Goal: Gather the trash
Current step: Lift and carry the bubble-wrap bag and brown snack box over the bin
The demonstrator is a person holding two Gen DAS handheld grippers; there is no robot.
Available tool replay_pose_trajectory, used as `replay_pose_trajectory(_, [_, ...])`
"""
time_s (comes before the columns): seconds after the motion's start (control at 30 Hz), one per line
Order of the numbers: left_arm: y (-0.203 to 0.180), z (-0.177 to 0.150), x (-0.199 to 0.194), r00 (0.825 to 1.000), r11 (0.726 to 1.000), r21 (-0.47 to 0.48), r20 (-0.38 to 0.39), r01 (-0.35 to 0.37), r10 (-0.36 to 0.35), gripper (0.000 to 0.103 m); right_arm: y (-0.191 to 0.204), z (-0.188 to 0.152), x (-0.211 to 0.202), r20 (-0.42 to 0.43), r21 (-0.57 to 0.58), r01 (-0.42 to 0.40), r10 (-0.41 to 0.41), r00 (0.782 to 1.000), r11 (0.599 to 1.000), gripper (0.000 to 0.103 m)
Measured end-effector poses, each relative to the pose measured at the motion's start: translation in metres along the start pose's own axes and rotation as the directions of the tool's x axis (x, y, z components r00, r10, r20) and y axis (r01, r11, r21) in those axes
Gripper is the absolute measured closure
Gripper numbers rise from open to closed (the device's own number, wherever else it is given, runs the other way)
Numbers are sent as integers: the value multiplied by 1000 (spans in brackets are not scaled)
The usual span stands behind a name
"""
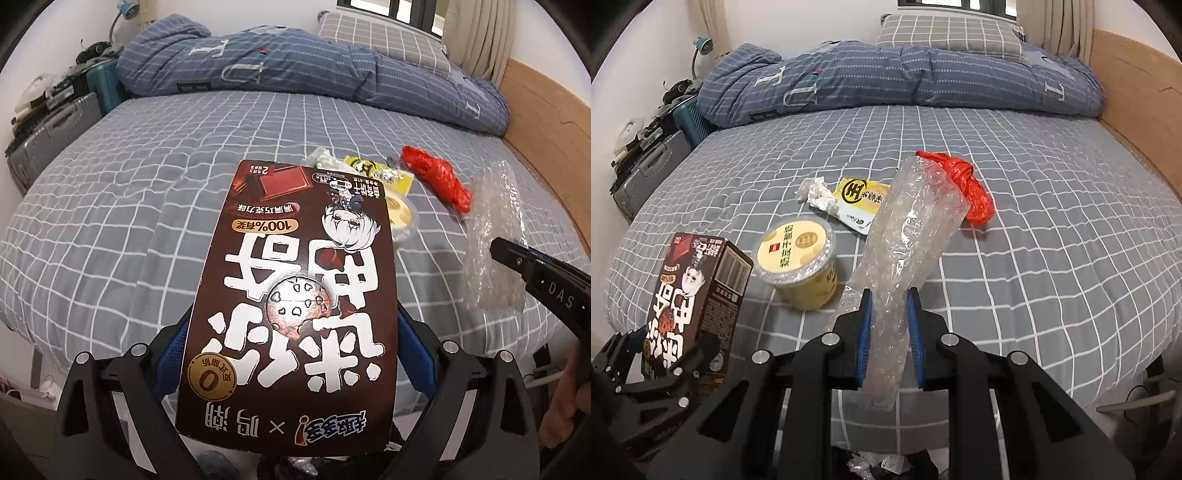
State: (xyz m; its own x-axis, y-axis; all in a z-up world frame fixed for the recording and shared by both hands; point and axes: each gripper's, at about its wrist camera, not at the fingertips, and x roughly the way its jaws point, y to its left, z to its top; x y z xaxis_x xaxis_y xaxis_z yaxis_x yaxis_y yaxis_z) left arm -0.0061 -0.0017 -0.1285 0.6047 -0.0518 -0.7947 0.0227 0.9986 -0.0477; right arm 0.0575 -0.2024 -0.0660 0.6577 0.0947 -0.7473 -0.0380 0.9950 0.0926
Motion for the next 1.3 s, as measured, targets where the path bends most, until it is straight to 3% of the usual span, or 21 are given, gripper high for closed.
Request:
replay_pose_trajectory(0.53, [1,-3,-4,1000,1000,6,-14,17,-16,11,1,-31,-25,-4,-7,-14,14,1000,1000,85])
replay_pose_trajectory(1.3, [2,-9,-6,996,1000,-21,-94,5,-6,11,17,-90,-51,-52,-35,-45,44,998,998,85])
